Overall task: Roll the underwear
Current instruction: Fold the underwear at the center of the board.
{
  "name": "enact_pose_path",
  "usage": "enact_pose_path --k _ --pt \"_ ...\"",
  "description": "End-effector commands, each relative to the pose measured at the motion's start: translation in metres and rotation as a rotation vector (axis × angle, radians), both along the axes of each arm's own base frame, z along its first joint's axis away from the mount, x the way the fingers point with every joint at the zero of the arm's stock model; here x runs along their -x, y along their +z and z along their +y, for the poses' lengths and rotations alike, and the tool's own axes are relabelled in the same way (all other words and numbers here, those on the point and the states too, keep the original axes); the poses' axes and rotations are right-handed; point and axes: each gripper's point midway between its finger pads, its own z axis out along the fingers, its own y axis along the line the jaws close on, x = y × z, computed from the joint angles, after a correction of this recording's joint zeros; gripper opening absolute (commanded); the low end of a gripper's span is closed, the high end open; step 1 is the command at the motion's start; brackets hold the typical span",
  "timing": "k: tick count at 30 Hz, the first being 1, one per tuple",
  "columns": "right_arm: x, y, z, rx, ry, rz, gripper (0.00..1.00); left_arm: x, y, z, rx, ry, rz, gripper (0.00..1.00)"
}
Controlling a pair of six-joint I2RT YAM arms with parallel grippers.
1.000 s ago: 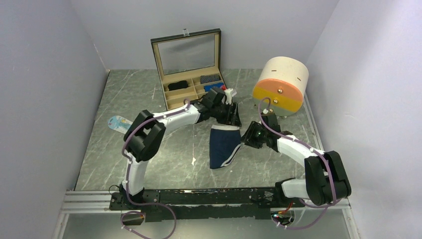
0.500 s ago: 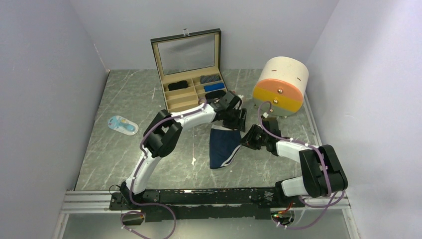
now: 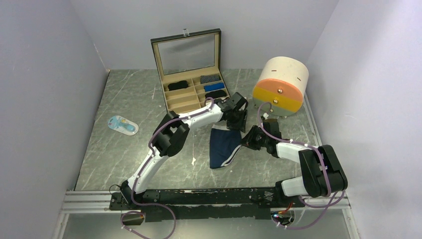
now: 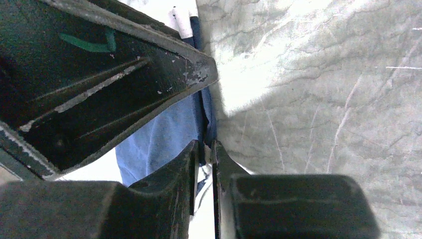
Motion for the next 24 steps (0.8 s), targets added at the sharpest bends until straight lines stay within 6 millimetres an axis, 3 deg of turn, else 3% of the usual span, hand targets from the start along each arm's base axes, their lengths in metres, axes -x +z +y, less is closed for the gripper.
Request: enact_pose_path --k 1,11,24 --pt "0.01 -0.008 -0.006 0.035 0.017 -0.002 0.18 -0.002 -0.025 0.016 -0.111 0.049 0.005 0.46" --pt "0.006 0.012 -0.004 0.051 0.078 -0.114 0.18 0.012 -0.081 0.054 -0.368 0.014 0.011 0.44" --pt "0.009 0.016 -0.003 0.059 0.109 -0.156 0.18 0.038 -0.14 0.099 -0.694 -0.108 0.035 0.44"
